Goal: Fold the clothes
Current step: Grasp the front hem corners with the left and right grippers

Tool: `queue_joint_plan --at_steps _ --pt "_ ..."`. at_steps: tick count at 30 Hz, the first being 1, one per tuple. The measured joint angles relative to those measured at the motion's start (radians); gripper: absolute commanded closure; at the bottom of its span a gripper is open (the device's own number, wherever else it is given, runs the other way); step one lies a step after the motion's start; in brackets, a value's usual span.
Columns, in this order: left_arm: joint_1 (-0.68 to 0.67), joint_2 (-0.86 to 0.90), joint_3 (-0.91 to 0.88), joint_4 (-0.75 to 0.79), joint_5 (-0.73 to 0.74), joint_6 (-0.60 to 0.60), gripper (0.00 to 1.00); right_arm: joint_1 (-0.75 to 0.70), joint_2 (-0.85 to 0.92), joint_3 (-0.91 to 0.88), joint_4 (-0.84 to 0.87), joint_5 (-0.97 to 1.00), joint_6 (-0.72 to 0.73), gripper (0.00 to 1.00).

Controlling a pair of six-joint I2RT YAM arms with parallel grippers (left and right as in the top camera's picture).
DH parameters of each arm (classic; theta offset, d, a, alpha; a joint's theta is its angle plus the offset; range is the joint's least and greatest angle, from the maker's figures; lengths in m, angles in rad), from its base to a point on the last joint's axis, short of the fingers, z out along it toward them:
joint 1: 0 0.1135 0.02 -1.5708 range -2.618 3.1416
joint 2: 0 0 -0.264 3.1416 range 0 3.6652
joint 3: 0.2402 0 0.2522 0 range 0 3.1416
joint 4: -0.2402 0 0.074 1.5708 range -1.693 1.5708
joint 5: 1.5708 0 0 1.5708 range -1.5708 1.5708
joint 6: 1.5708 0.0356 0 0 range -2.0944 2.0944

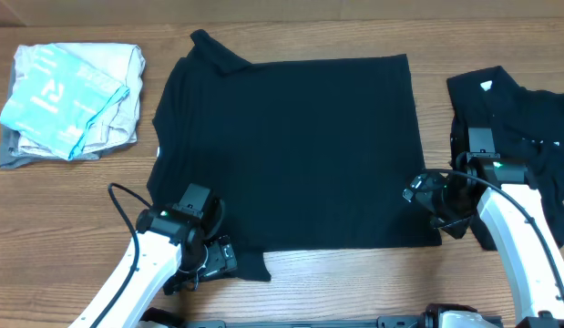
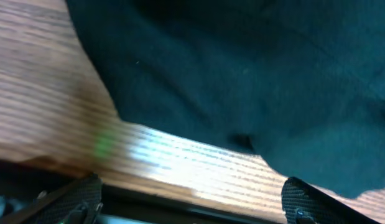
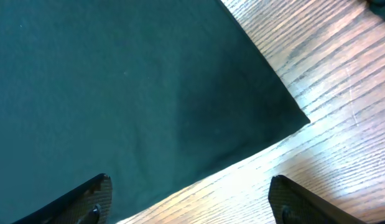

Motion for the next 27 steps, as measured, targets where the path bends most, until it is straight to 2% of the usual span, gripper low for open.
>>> queue_joint_plan --at_steps 3,4,7,12,17,21,27 --pt "0.01 0.0 -0.037 0.052 0.01 0.0 0.11 0.0 0.0 0.0 0.001 0.0 0.0 0.16" --pt "0.01 -0.001 -0.053 0.084 0.01 0.0 0.17 0.0 0.0 -0.001 0.005 0.0 0.0 0.16" --pt "0.011 -0.001 -0.087 0.135 0.013 -0.008 0.24 0.0 0.0 -0.002 0.02 0.0 -0.001 0.16" --pt "0.011 -0.002 -0.14 0.14 0.005 -0.032 0.23 0.0 0.0 -0.003 0.027 0.0 -0.001 0.16" --pt "0.011 -0.002 -0.162 0.14 -0.003 -0.062 0.11 0.0 0.0 -0.003 0.039 0.0 0.0 0.16" --pt "0.039 -0.002 -0.162 0.141 -0.006 -0.083 0.1 0.0 0.0 -0.003 0.048 0.0 -0.001 0.16" --pt "0.105 -0.002 -0.162 0.178 -0.005 -0.097 0.24 0.0 0.0 -0.003 0.054 0.0 -0.001 0.16"
